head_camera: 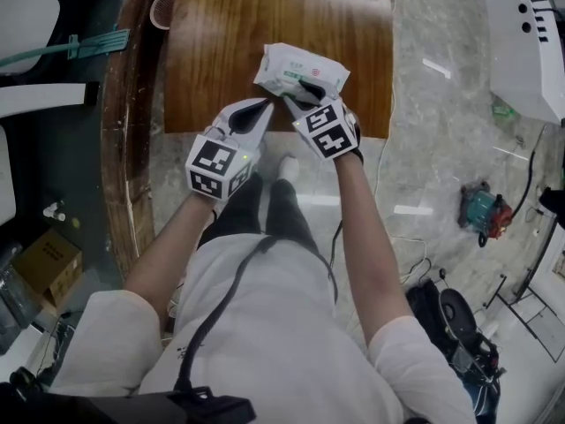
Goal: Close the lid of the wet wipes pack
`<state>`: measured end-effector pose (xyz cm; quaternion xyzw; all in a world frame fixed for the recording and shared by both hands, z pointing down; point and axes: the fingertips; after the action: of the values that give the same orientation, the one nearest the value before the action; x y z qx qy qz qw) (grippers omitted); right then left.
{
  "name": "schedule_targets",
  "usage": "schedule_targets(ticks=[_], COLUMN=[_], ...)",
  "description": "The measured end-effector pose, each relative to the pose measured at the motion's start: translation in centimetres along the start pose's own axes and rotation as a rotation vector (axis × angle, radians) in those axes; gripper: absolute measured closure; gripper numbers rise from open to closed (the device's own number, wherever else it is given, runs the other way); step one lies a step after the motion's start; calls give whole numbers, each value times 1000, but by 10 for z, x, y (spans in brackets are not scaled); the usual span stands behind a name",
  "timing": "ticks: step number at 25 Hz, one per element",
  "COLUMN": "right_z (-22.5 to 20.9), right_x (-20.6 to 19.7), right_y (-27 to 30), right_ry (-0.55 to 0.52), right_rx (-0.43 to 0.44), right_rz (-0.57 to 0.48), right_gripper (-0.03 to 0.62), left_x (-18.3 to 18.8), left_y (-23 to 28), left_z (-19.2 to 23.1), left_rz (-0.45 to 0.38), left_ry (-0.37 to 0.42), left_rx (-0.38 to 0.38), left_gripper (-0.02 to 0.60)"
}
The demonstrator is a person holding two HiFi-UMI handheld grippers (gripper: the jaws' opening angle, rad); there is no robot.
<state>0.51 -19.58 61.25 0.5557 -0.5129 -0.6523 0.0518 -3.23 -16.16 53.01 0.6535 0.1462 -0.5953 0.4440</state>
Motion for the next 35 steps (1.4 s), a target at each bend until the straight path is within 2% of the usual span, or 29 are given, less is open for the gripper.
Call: schedule_targets(ticks=[6,10,14,16,23,31,35], right_z=[9,14,12,16,32,38,39], right_x=[9,9,23,30,49,58,57], right_y=[-30,-60,-94,-112,-174,-233,-251], right_ry=[109,123,160,173,208,214,227], right_rx=[33,26,-2,-4,-4,-47,-61], right_rz=[-121,-173,-293,-355,-521,-635,-661], right_gripper=[441,457,561,583,585,585,585], left_x=[19,36,52,58,86,120,131], left_y=[-13,-20,-25,-29,-44,-62,-68], left_z=[-7,-16,-24,-29,-46,-47,-52], left_rz=[-27,-51,-76,-85,-123,-178,-200], left_ry=[17,14,32,40,72,110,112], left_rx=[12,22,24,24,15,30,29], left_gripper=[580,580,580,580,580,580,580])
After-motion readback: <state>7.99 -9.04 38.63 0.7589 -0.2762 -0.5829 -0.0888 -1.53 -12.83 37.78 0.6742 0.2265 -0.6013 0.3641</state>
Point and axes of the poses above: the fingertips, and each gripper's own axes: y forward along the fingers, z to its left, x out of its top, and after that the axes turned 11 degrees about y, right-handed
